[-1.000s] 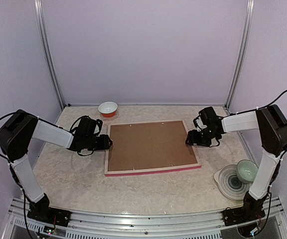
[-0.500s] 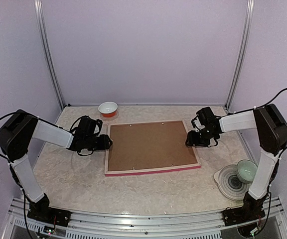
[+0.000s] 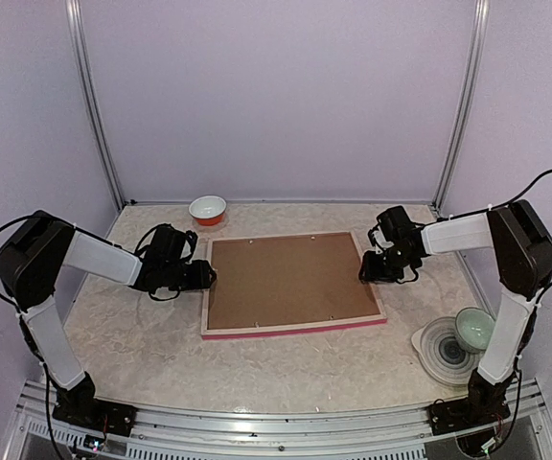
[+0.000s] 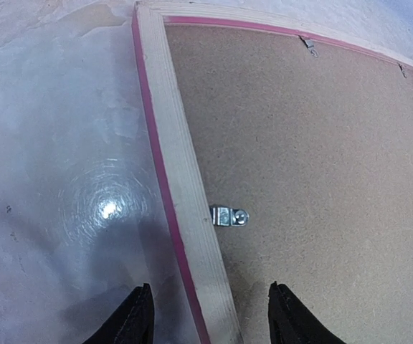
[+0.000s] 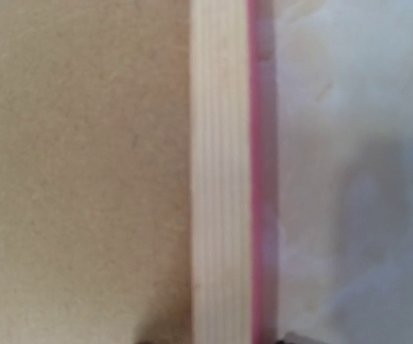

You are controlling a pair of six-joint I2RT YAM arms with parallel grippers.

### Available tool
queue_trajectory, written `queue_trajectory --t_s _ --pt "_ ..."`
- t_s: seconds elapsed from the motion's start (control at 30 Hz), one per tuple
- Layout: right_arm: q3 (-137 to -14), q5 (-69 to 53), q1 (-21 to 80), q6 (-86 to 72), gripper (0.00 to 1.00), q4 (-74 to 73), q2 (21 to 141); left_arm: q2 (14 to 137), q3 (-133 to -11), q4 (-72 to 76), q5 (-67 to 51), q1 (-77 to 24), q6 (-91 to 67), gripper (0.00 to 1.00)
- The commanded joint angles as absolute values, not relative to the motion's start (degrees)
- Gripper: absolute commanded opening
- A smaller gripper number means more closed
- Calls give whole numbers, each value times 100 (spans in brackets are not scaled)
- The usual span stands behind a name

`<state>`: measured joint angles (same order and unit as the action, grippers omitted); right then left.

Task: Put the photo into the frame
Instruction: Press the fastener onto the backboard.

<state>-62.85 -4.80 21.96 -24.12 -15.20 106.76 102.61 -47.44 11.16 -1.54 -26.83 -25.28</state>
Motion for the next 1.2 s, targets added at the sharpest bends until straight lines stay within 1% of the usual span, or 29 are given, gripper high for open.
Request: queue_trajectory --t_s 0.0,0.17,0.23,0.3,0.4,0.47,0.5,0.93,1.17 --pt "-6220 -257 2224 -2446 40 -1728 10698 10360 -4765 1204 -212 -2637 -2472 55" --pt "-6198 -161 2209 -2477 38 -1767 10628 10363 -4764 1195 -209 -2628 -2470 55" --pt "-6181 -156 2199 -2485 34 -1772 10601 10361 -4764 1195 -208 -2628 -2470 55" --pt "-6158 -185 2182 -2496 33 -1758 10572 10362 -4768 1195 -206 -2632 -2472 55" --pt "-6128 -331 2135 -2516 35 -1691 10506 10370 -4767 1195 -217 -2628 -2470 55" --pt "-6113 -420 2100 -2535 40 -1641 10458 10371 -4768 1195 -217 -2625 -2471 55" --pt "-6110 -447 2082 -2539 40 -1630 10424 10371 -4769 1195 -218 -2623 -2470 55" --pt "-5996 -631 1987 -2517 39 -1483 10335 10371 -4764 1197 -232 -2624 -2479 55" --pt "-6066 -399 1994 -2411 38 -1641 10468 10371 -4766 1204 -235 -2620 -2479 55"
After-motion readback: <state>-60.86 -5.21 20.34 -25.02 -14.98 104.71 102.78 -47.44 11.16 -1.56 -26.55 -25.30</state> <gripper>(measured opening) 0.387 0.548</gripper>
